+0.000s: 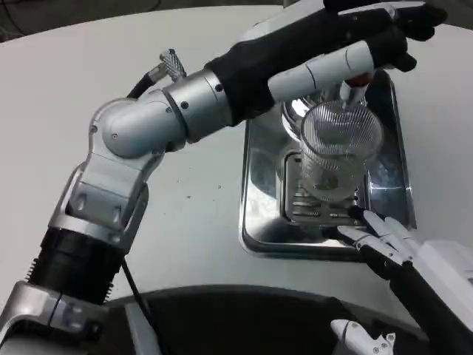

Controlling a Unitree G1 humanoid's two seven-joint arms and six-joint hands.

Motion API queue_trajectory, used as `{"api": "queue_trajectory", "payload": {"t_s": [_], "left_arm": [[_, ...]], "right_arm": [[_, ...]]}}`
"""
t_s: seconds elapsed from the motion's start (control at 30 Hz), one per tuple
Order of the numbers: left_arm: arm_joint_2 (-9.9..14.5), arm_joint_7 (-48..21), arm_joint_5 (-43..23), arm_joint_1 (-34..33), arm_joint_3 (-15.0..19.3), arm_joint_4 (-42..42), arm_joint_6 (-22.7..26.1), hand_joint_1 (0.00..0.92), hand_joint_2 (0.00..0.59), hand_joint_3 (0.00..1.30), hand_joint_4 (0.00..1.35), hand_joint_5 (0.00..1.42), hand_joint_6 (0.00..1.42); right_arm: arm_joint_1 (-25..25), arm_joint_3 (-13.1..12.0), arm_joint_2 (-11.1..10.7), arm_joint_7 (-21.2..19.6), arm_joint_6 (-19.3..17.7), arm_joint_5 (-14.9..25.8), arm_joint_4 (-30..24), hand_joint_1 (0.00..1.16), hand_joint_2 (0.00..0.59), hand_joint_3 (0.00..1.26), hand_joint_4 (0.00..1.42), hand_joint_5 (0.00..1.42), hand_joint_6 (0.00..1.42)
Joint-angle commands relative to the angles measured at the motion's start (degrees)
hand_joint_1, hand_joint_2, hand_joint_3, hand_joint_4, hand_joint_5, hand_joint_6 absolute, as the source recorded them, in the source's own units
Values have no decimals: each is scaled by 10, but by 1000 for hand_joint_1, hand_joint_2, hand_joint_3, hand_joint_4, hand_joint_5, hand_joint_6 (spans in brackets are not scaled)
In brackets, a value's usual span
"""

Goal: Grasp the cup under the faucet to collect the drink, then remove the cup.

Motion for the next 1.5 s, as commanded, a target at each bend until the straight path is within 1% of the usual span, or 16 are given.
{"api": "queue_trajectory", "payload": {"t_s": [0.03, 0.3, 0.4, 0.47, 0.63, 0.77, 0.83, 0.9, 1.0, 1.03, 1.1, 1.17, 1.2, 1.33, 1.5], "left_arm": [[11, 4, 51, 7, -28, 22, -39, 0, 65, 163, 120, 224, 140], [16, 7, 72, 8, -41, 35, -73, 0, 61, 163, 110, 210, 125], [20, 8, 77, 6, -46, 39, -84, 0, 61, 151, 85, 178, 112], [23, 8, 80, 5, -50, 42, -89, 0, 59, 150, 82, 173, 110], [26, 10, 87, 3, -57, 47, -99, 0, 55, 150, 62, 150, 109], [26, 10, 90, 2, -57, 49, -102, 0, 54, 150, 61, 149, 108], [26, 10, 91, 3, -57, 48, -102, 0, 54, 150, 61, 148, 108], [26, 9, 91, 3, -57, 47, -103, 0, 54, 150, 61, 148, 108], [26, 9, 92, 2, -57, 46, -103, 0, 54, 150, 60, 148, 108], [26, 9, 91, 2, -57, 46, -103, 0, 54, 150, 58, 148, 108], [26, 10, 91, 1, -56, 46, -103, 0, 54, 150, 55, 144, 108], [25, 11, 91, 0, -56, 46, -103, 0, 54, 150, 53, 142, 108], [25, 12, 92, 0, -56, 46, -102, 0, 54, 150, 52, 141, 108], [24, 11, 91, -1, -56, 46, -103, 0, 53, 150, 50, 138, 108], [22, 12, 90, -4, -56, 49, -105, 0, 56, 150, 49, 137, 108]], "right_arm": [[11, -4, 4, 3, 1, 6, -12, 340, 422, 165, 0, 0, 0], [8, -2, 6, 3, 5, 7, -12, 341, 422, 165, 2, 2, 0], [5, 2, 11, 2, 10, 9, -11, 341, 422, 165, 2, 3, 0], [0, 4, 15, 2, 15, 11, -8, 341, 422, 165, 2, 3, 0], [-21, 9, 33, 3, 43, 23, 2, 341, 422, 153, 2, 3, 0], [-41, 7, 47, -2, 67, 42, 15, 347, 417, 137, 2, 12, 0], [-55, 5, 59, -12, 79, 55, 27, 353, 410, 121, 2, 14, 0], [-67, 4, 68, -22, 84, 64, 37, 378, 368, 80, 2, 34, 0], [-78, 4, 77, -36, 89, 72, 46, 430, 331, 39, 2, 58, 0], [-80, 4, 81, -43, 88, 75, 49, 446, 316, 29, 10, 70, 0], [-83, 4, 86, -57, 86, 81, 56, 465, 306, 2, 12, 84, 0], [-87, 0, 94, -76, 80, 92, 71, 514, 291, 0, 12, 96, 0], [-89, -3, 97, -86, 77, 98, 78, 520, 290, 0, 12, 96, 0], [-99, -10, 96, -118, 66, 117, 105, 569, 279, 0, 22, 119, 0], [-125, -21, 92, -150, 56, 136, 142, 578, 275, 0, 23, 122, 0]]}}
